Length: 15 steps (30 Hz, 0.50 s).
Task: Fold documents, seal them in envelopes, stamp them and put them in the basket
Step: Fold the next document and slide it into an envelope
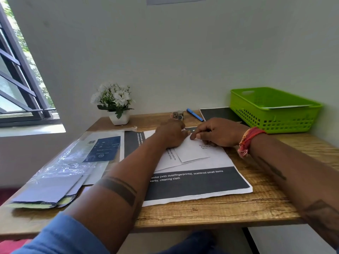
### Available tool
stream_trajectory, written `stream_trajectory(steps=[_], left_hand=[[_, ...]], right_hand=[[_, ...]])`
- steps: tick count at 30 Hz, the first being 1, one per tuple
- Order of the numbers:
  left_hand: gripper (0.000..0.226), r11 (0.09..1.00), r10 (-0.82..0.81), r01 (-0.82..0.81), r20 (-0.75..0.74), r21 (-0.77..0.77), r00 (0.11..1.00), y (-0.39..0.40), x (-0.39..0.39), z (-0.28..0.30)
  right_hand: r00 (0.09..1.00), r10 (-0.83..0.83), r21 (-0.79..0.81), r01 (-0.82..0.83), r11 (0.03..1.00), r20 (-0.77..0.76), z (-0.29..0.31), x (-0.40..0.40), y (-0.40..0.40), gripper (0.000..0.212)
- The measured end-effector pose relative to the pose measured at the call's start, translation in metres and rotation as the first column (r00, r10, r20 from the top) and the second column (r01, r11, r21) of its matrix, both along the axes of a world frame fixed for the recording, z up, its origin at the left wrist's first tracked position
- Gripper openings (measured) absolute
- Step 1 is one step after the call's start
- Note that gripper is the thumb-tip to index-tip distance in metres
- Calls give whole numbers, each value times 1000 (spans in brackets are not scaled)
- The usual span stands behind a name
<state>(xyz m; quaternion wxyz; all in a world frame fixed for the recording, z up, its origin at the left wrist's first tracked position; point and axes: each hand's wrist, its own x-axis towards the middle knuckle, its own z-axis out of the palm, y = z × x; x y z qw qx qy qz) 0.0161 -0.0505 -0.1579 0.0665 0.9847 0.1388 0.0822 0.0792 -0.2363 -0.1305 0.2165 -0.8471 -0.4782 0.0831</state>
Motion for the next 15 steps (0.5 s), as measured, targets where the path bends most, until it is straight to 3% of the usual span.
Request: stream_trajectory(steps=[3, 10, 15], left_hand=[[50, 998, 54, -52, -68, 33, 996, -5, -4, -1], [63, 989, 146, -151, -187, -10, 972, -8, -4, 0], [65, 968, 245, -245, 3, 52, 969, -12, -12, -3]], right_hand=[[995, -6, -85, 15, 996, 100, 4, -4, 2, 25], [997, -27, -116, 36, 993, 76, 5, -5, -2, 27], [981, -106, 1, 107, 994, 161, -6, -10, 7, 29]])
